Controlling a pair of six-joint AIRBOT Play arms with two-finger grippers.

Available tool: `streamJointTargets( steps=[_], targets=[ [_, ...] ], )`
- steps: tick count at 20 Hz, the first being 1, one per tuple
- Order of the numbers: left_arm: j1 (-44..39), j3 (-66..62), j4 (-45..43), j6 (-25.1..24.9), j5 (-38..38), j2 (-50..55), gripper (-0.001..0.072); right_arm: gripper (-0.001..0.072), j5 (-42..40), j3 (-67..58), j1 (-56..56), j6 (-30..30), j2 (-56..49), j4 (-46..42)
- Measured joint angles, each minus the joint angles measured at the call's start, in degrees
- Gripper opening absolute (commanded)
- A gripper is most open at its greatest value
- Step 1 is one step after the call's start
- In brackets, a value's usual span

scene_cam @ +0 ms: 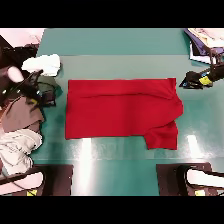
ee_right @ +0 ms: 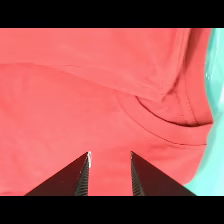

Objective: Fold the shirts.

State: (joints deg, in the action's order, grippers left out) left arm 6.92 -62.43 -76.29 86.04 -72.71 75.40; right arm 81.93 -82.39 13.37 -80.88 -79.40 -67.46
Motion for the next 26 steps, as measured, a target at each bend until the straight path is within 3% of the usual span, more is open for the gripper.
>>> streamJointTargets(
  steps=[6, 11, 16, 18, 22, 23, 24, 26],
  targets=[
    [6.10, 19.80, 14.16, -7.21, -0.55, -10.32, 0.0369, 0.0314, -0.37, 0.00, -0.72, 0.66, 3.28, 0.28],
    [6.60, 28.65, 18.01, -10.25, 0.70, -11.91, 0.0369, 0.0314, 1.49, 0.00, -0.90, 0.81, 3.82, 0.46],
    [1.90, 32.00, 21.05, -10.80, 3.76, -12.17, 0.0357, 0.0314, 3.02, 0.02, -0.90, 0.85, 3.96, 0.46],
    [0.22, 32.46, 22.12, -10.80, 6.80, -12.17, 0.0033, 0.0313, 4.63, 0.48, -0.68, 0.87, 4.22, 0.52],
    [-1.03, 31.15, 22.36, -10.93, 9.90, -12.07, 0.0024, 0.0315, 6.54, 8.92, 3.08, 1.22, 8.48, 0.46],
    [-1.20, 30.27, 22.67, -10.95, 10.23, -12.09, 0.0024, 0.0363, 6.56, 12.61, 4.85, 1.29, 10.36, 0.28],
    [-1.36, 29.29, 23.02, -10.97, 10.01, -12.09, 0.0024, 0.0504, 6.49, 16.31, 6.69, 1.33, 12.02, 0.31],
    [-1.46, 27.47, 23.32, -10.99, 9.73, -12.09, 0.0024, 0.0528, 5.86, 24.35, 10.73, 1.90, 15.06, 0.28]
  ],
)
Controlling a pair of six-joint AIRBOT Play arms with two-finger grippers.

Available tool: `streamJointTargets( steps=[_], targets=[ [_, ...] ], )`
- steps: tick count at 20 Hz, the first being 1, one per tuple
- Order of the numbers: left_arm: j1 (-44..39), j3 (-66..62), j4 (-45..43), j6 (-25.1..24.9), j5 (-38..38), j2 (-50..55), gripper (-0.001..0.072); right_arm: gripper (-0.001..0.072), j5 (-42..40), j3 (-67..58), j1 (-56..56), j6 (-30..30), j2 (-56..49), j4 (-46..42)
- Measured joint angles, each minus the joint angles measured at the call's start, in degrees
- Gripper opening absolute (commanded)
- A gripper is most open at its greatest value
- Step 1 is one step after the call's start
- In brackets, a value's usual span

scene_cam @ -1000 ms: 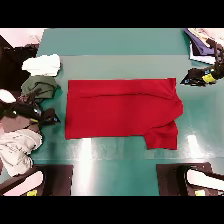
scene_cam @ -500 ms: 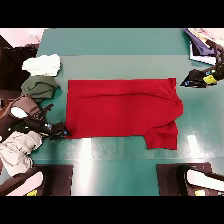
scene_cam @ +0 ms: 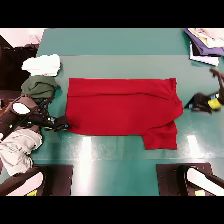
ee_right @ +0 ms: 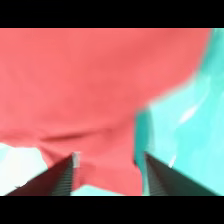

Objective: Fold the shirts.

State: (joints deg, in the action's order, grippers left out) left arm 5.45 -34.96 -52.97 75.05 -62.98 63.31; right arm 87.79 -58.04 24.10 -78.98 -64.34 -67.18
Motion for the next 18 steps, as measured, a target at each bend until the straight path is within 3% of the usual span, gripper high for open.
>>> streamJointTargets(
  steps=[2, 5, 11, 12, 14, 16, 18],
  targets=[
    [-0.09, -1.25, 0.13, 0.00, -0.24, 0.00, 0.0024, 0.0478, -0.92, 7.45, 2.99, 1.31, 1.79, 0.15],
    [-0.09, -2.12, 0.13, -0.04, -0.68, 0.00, 0.0024, 0.0473, -4.26, 15.82, 4.39, 3.96, 3.08, 1.97],
    [-0.09, -2.58, -0.52, -0.09, -1.99, 0.00, 0.0024, 0.0443, -14.34, 21.40, 0.07, 5.66, 3.15, 4.33],
    [-0.09, -2.60, -0.55, -0.09, -2.05, 0.00, 0.0024, 0.0398, -15.10, 21.66, -0.94, 5.73, 2.49, 4.61],
    [-0.09, -2.60, -0.70, -0.07, -2.29, 0.00, 0.0024, 0.0183, -16.37, 21.97, -2.93, 5.86, 0.72, 5.07],
    [-0.09, -2.62, -0.79, -0.09, -2.67, 0.00, 0.0023, 0.0013, -17.49, 22.16, -4.26, 5.92, -0.28, 5.27],
    [-0.11, -3.04, -1.51, -0.07, -3.54, -0.17, 0.0022, 0.0011, -17.77, 22.18, -4.61, 5.97, 0.59, 5.33]
  ],
)
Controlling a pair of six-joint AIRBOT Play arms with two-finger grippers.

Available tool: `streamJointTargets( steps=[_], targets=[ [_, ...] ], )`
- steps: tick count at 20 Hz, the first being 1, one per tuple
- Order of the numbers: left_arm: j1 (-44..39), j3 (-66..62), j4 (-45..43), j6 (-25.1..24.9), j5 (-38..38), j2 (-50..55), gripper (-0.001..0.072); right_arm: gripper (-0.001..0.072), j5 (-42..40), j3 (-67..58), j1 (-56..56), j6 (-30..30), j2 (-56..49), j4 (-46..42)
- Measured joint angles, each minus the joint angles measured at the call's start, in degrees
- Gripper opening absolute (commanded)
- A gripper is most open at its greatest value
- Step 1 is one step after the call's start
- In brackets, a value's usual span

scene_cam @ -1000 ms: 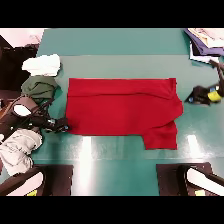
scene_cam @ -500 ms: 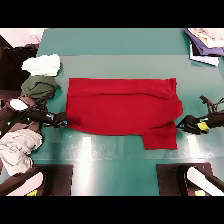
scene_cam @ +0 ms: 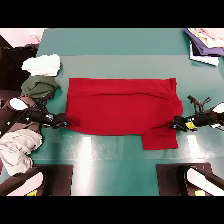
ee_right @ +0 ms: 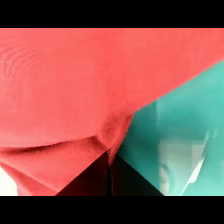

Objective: Fold the shirts.

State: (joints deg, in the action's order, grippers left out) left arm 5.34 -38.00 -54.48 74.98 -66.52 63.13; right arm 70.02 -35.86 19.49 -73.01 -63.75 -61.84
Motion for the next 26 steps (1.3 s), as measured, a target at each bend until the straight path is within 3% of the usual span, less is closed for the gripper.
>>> streamJointTargets(
  steps=[7, 13, 18, 26],
  targets=[
    [-0.02, -2.21, -4.94, 2.32, -6.91, -11.04, 0.0023, 0.0010, 13.86, -0.15, 5.90, -1.62, 15.91, -4.59],
    [-0.02, -2.47, -1.38, 2.93, -12.92, -17.77, 0.0023, 0.0010, 18.78, -0.15, 9.84, -4.52, 29.05, -5.27],
    [-0.02, -2.97, 0.63, 2.97, -5.70, -17.75, 0.0023, 0.0010, 12.13, -0.31, 5.16, -5.92, 29.62, -1.05],
    [-0.02, -6.03, 0.96, 3.08, 8.52, -7.50, 0.0024, 0.0010, -2.45, -12.20, -1.27, -7.32, 12.17, 2.93]
  ],
)
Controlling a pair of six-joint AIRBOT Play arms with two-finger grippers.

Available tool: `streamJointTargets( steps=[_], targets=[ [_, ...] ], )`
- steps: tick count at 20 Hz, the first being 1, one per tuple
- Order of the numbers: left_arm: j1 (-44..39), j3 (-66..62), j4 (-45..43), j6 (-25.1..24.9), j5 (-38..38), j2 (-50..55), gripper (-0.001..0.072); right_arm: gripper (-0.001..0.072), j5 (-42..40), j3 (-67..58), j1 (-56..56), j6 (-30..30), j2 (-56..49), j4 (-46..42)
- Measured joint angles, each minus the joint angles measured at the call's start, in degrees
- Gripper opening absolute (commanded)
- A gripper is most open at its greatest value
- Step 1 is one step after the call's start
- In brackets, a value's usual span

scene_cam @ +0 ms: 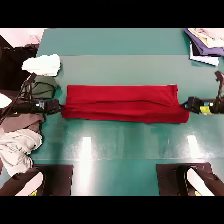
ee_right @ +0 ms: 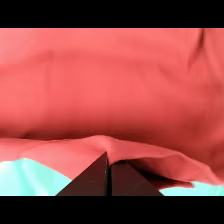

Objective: Fold the shirts.

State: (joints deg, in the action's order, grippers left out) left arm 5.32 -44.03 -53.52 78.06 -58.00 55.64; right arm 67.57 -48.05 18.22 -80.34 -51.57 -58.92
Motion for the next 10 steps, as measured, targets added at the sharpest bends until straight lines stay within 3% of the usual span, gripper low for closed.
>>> streamJointTargets(
  steps=[9, 10],
  targets=[
    [-0.04, -9.05, 3.15, -2.36, 11.02, 17.66, 0.0025, 0.0014, -4.42, -13.31, -1.77, -0.17, -20.85, 0.42],
    [-0.04, -10.40, 3.74, -2.62, 11.76, 19.45, 0.0057, 0.0017, -4.87, -14.40, -2.29, -0.15, -22.60, 0.42]
  ],
)
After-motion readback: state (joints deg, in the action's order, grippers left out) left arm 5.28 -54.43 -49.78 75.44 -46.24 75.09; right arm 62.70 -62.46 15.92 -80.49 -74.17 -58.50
